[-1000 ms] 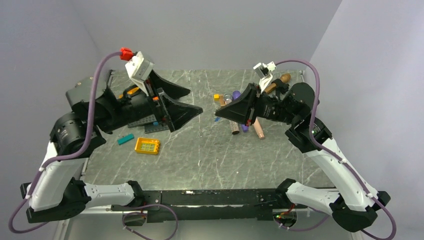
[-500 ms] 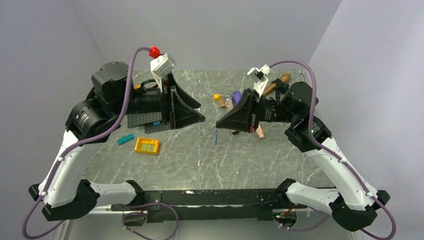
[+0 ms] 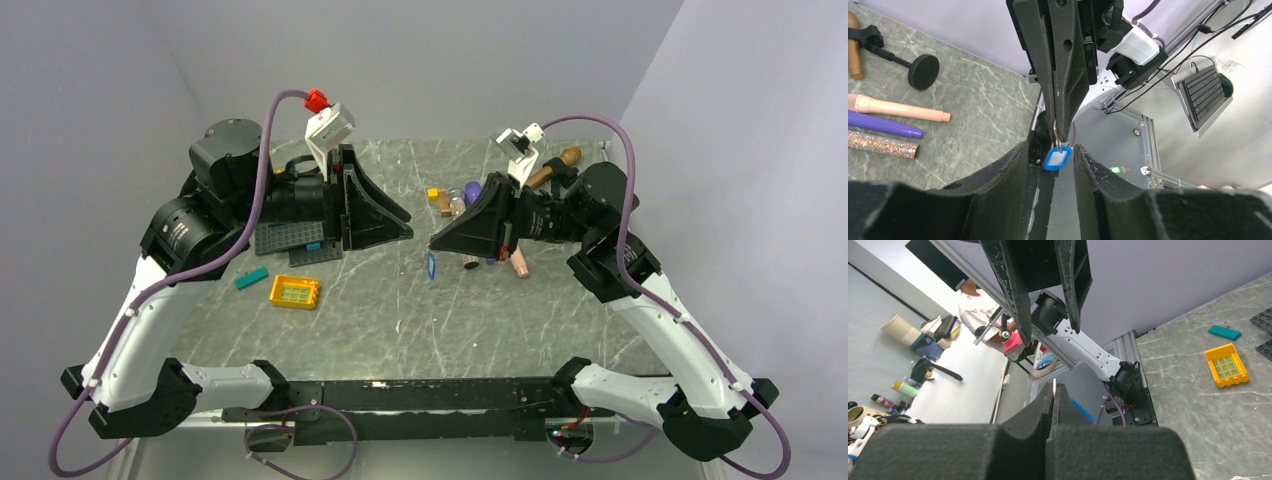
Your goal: Remove the keys from the keyring
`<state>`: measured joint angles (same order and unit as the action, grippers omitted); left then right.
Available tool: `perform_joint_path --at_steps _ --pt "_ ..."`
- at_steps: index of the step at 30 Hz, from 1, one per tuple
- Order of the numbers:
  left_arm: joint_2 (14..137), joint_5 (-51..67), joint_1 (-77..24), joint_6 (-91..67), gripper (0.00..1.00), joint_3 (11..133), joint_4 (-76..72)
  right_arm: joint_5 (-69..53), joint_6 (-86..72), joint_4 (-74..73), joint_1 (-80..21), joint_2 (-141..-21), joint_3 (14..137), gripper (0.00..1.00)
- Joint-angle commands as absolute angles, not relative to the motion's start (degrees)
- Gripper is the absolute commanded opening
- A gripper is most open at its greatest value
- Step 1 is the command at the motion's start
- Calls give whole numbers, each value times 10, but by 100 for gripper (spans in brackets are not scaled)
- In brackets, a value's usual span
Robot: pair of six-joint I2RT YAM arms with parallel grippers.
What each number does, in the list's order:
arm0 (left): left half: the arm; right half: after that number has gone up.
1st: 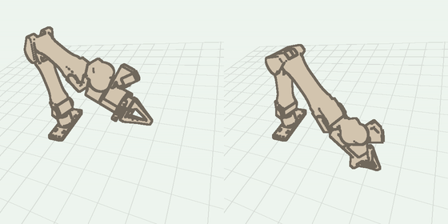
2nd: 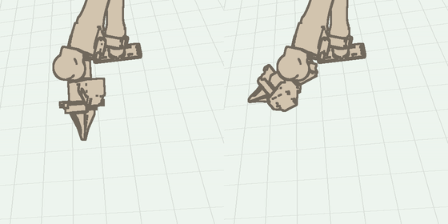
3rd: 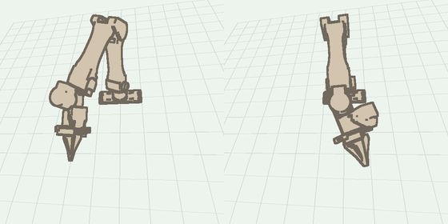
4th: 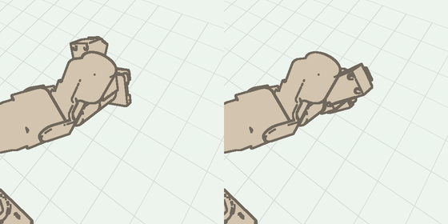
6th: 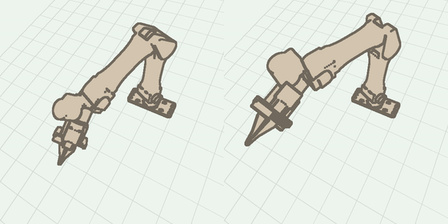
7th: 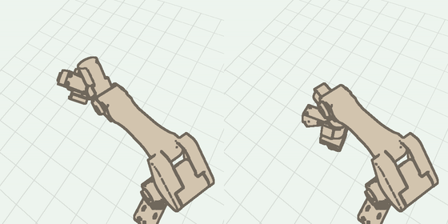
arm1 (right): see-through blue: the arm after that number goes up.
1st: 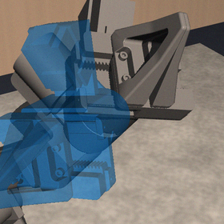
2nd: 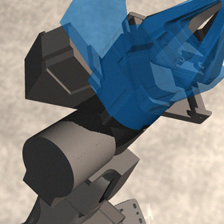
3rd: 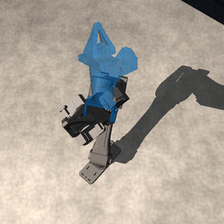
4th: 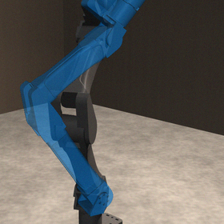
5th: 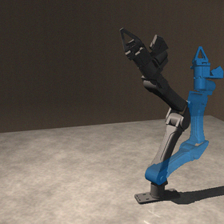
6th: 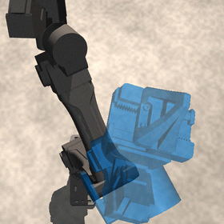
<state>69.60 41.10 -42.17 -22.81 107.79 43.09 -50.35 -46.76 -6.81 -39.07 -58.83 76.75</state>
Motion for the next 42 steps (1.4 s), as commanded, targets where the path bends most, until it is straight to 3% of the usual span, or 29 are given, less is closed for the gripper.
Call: perform_joint_path --at_steps 1,16,28,34,42 --pt "696 432 -421 -239 42 1067 396 -492 -478 -40 -391 -583 788 0" --pt "694 413 -446 -246 36 1027 378 -470 -471 -39 -392 -600 801 0" --pt "699 410 -448 -230 19 1034 393 -478 -486 -9 -393 -606 788 0" --pt "699 405 -452 -221 0 1046 398 -494 -515 43 -392 -605 769 0" --pt "692 395 -451 -238 0 1052 354 -503 -570 142 -392 -616 752 0"
